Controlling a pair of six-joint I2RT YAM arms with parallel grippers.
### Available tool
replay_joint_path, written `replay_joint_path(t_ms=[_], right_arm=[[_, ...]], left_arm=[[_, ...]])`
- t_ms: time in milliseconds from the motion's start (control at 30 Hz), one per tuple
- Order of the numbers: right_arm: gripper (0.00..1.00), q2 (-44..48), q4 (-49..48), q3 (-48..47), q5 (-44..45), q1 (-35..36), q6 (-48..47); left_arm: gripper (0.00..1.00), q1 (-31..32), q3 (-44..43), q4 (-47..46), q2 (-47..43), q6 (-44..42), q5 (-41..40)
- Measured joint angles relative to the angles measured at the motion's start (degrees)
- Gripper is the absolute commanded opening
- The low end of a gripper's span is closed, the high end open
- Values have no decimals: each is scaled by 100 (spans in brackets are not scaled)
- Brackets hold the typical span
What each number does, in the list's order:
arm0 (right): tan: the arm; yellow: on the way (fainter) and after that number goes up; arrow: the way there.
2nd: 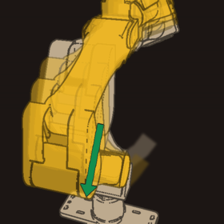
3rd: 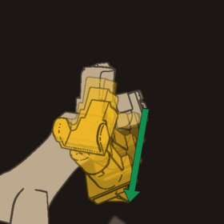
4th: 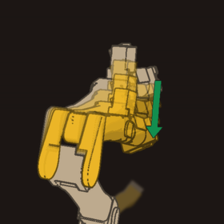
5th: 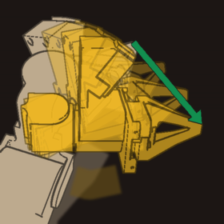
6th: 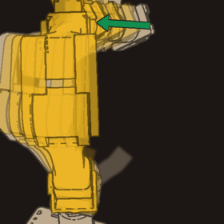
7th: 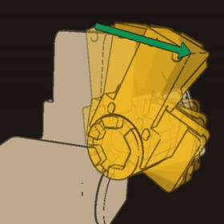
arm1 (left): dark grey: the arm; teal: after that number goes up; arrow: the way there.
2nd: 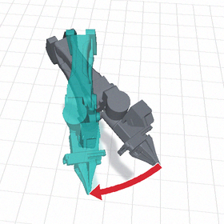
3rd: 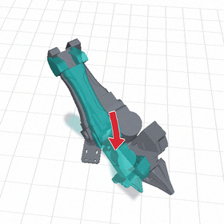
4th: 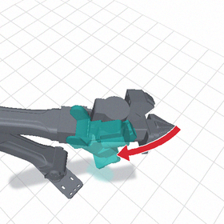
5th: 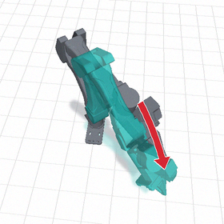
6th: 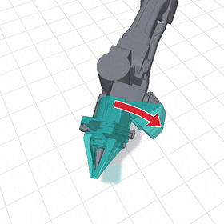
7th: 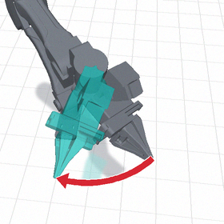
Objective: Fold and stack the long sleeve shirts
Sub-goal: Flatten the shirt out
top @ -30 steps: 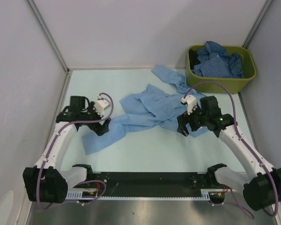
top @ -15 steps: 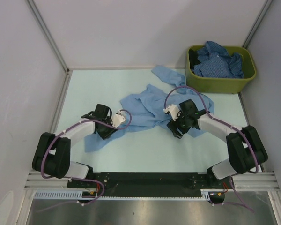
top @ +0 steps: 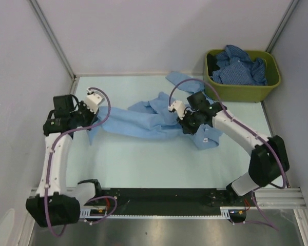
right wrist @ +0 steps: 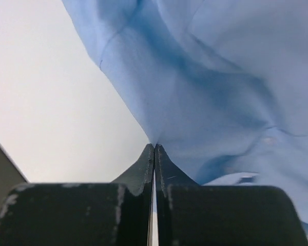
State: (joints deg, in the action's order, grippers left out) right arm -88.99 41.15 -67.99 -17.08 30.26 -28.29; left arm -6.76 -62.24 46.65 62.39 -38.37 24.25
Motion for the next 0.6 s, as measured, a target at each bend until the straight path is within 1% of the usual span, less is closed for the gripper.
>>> replay_joint_path(t_ms=[33,100,200,300,333,367,400,433,467,533,600], right_arm=[[0,192,125,-219,-162,17,-9],[0,664,264,-356,-348,-74,-109],[0,1250,675,-354,-494,-595,-492],[8,1235,999,-350,-505,-1294,-1012],[21,1067,1060,-350,-455,-1543,-1163],[31,857,1064,-350,-385,-1727,-1252],[43,643,1047,-350,-308,-1840,-1292],[82,389,1029,-363,-232,-1932,-1270],[98,157,994,-376,-186,-1996,-1235],[100,-7,903,-369,-210,-2039,-1049],[100,284,503,-173,-339,-1945,-802]], left_arm=[[0,-13,-162,68,-195,48,131],[0,-13,-382,219,-520,144,358],[0,-13,-629,505,-695,271,750],[0,-13,-682,754,-503,352,1093],[0,15,-682,850,-382,387,1202],[0,66,-682,918,-240,446,1287],[0,127,-682,962,-87,527,1355],[0,286,-682,984,83,688,1388],[0,470,-682,955,221,868,1434],[0,822,-682,833,387,1405,1565],[0,1108,-682,555,507,2105,1679]])
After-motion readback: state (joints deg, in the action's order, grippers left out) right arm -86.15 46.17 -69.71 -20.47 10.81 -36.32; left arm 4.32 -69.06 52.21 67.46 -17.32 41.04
